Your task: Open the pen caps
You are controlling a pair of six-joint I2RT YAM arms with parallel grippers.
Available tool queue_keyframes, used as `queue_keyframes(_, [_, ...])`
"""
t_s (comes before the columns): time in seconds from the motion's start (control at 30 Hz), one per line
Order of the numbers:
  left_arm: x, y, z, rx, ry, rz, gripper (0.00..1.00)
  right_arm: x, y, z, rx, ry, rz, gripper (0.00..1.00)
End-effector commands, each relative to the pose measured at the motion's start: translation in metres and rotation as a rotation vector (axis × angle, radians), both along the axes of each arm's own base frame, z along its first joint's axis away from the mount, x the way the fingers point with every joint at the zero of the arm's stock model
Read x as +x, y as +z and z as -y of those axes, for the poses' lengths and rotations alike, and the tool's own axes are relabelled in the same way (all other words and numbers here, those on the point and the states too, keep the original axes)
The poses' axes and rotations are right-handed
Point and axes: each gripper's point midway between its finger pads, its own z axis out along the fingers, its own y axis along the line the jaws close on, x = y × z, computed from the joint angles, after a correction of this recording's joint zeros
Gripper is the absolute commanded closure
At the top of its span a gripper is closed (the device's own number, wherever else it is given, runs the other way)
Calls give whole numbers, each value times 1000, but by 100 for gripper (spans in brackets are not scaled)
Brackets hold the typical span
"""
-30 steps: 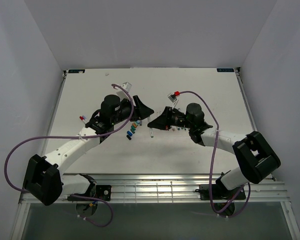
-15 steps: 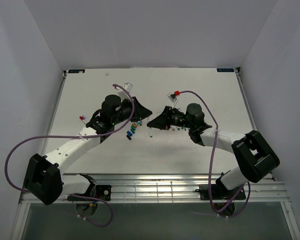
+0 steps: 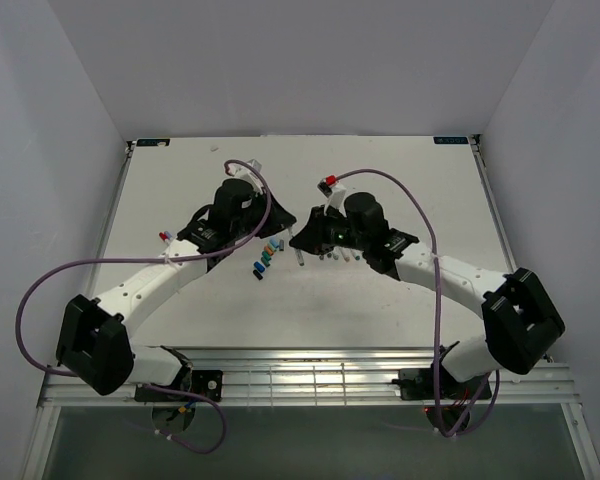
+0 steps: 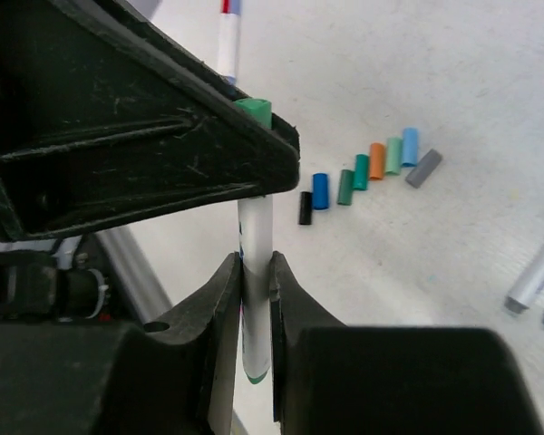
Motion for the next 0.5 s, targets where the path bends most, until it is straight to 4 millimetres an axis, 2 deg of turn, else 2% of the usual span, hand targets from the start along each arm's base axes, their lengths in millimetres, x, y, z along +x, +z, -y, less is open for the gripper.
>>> queue_keyframes(0.0, [17,2,-29,77,208,-43,100,27,-34,38,-444,-235,134,92])
queue_keyframes(0.03, [17,-4,-34,91,245,-82,100,35,-24,39,-500,-286,181,92])
queue_keyframes(0.07, [20,-3,-38,105,283,-81,100,47,-24,56,-610,-407,242,92])
queue_keyframes(0.1, [22,-2,-40,109,304,-87,100,41,-34,51,-697,-391,277,92])
queue_keyframes(0.13, [27,2,-39,108,317,-82,100,39,-40,60,-783,-407,287,92])
queue_keyframes(0.17, [29,2,-40,117,325,-83,100,44,-33,62,-821,-446,314,92])
queue_keyframes(0.23, [37,4,-39,125,339,-76,100,41,-42,60,-874,-416,327,92])
queue_keyframes(0.3, [39,11,-31,113,287,-36,100,33,-50,48,-833,-324,300,92])
queue_keyframes(0.33, [45,25,-24,67,258,35,100,32,-49,39,-773,-283,284,92])
queue_keyframes(0.37, [38,24,-26,79,228,68,100,20,-51,22,-677,-175,238,92])
queue_keyframes(0.4, [37,27,-27,77,220,94,100,17,-50,28,-630,-167,220,92])
queue_keyframes(0.47, [34,28,-33,101,214,111,100,13,-38,25,-542,-143,205,92])
